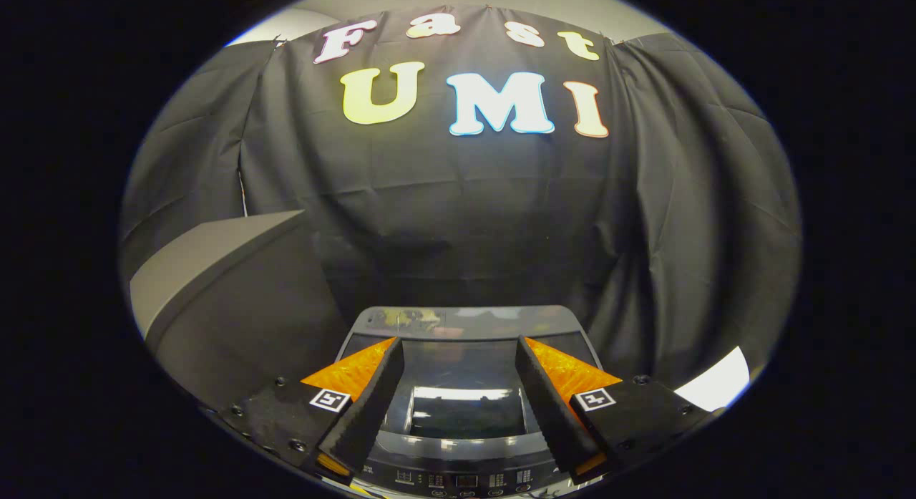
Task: Put the clothes into the washing machine and then close the washing machine lid.
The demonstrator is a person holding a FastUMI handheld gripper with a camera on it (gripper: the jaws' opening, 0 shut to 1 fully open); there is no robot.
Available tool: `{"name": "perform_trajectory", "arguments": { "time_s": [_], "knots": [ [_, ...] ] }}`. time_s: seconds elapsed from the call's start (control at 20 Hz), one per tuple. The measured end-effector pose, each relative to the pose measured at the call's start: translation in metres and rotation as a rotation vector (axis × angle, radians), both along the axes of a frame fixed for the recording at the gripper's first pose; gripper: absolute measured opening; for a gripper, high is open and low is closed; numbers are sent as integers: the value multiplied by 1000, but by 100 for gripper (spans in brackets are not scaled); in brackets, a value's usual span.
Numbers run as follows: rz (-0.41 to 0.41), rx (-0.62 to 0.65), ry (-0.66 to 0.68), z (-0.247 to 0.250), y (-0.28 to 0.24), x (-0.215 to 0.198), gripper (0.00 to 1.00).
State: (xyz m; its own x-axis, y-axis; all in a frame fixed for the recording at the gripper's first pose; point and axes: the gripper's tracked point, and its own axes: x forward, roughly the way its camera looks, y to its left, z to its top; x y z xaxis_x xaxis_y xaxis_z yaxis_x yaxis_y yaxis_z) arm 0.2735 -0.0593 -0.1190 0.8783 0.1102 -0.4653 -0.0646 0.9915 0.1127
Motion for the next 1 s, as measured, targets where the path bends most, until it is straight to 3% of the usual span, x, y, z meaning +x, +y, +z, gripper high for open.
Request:
{"name": "perform_trajectory", "arguments": {
  "time_s": [0.45, 1.0],
  "knots": [
    [-12, 5, -167, 25, 5, -55, 98],
    [-86, -36, -379, 85, -15, -191, 98]
  ]
}}
